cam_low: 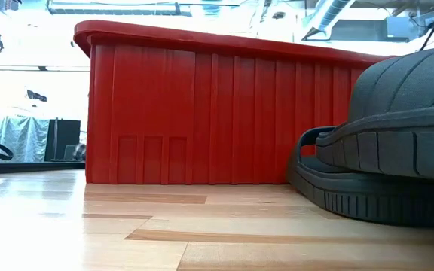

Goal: Pick and place slides into bin
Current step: Put the bottom black slipper in the red bin

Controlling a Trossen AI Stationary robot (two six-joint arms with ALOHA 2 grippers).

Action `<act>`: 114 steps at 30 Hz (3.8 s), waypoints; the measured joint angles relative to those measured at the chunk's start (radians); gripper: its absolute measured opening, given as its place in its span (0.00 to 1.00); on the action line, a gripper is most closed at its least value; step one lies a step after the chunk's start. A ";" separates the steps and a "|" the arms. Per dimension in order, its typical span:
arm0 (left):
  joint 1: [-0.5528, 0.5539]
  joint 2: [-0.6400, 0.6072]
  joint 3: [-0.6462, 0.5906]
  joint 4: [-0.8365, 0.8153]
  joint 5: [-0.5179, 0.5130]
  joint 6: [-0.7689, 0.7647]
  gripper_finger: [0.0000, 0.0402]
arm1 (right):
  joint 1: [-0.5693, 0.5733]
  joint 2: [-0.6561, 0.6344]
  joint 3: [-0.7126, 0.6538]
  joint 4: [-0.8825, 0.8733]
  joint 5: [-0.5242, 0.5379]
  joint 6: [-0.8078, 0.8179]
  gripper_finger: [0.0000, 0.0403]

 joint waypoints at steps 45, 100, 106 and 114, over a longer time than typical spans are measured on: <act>-0.001 0.000 0.000 -0.041 0.038 -0.043 0.47 | -0.055 0.129 0.000 -0.513 -0.709 0.194 0.61; -0.001 0.001 0.000 -0.058 0.040 -0.071 0.47 | -0.144 0.326 0.005 -0.375 -0.827 0.052 0.60; -0.001 0.001 0.000 -0.059 0.040 -0.078 0.47 | -0.144 0.326 0.005 -0.377 -0.841 0.055 0.45; -0.001 0.001 0.000 -0.062 0.041 -0.085 0.47 | -0.151 0.327 0.005 -0.375 -0.936 0.059 0.04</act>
